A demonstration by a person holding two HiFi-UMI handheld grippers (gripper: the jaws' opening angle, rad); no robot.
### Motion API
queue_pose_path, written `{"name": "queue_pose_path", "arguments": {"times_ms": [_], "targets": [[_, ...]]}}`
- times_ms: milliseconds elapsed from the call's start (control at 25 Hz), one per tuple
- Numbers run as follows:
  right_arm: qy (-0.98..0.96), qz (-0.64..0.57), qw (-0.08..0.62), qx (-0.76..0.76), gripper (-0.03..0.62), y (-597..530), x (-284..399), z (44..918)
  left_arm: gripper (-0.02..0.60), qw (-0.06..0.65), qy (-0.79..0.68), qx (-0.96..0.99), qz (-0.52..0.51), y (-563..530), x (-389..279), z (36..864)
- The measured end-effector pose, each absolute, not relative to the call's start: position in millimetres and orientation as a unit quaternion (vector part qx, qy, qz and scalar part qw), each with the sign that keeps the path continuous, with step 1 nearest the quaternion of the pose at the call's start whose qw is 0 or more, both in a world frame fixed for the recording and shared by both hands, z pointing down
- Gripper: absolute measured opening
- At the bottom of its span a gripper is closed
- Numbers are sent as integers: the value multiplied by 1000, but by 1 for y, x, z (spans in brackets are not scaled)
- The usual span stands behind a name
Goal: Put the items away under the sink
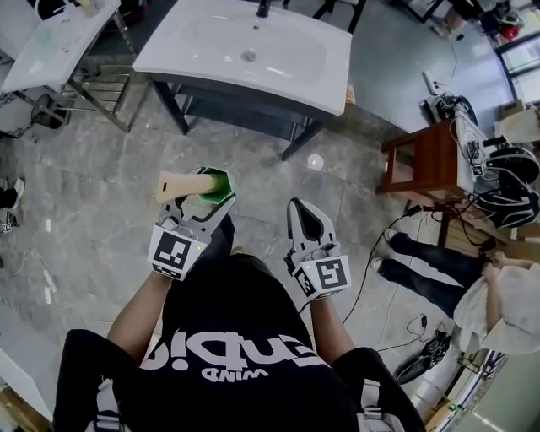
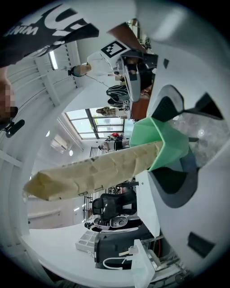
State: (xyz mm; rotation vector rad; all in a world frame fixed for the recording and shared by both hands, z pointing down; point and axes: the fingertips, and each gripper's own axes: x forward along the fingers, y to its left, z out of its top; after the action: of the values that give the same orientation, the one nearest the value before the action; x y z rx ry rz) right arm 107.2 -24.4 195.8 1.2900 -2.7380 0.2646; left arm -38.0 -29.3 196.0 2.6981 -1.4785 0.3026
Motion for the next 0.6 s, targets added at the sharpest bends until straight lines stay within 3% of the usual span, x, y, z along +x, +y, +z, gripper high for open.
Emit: {"name": "queue_pose_path", "arguments": {"times_ms": [600], "targets": [[-895,73,51,437,17,-120,88,337,328,-1,-440,891,110,-124,-50,339]]}}
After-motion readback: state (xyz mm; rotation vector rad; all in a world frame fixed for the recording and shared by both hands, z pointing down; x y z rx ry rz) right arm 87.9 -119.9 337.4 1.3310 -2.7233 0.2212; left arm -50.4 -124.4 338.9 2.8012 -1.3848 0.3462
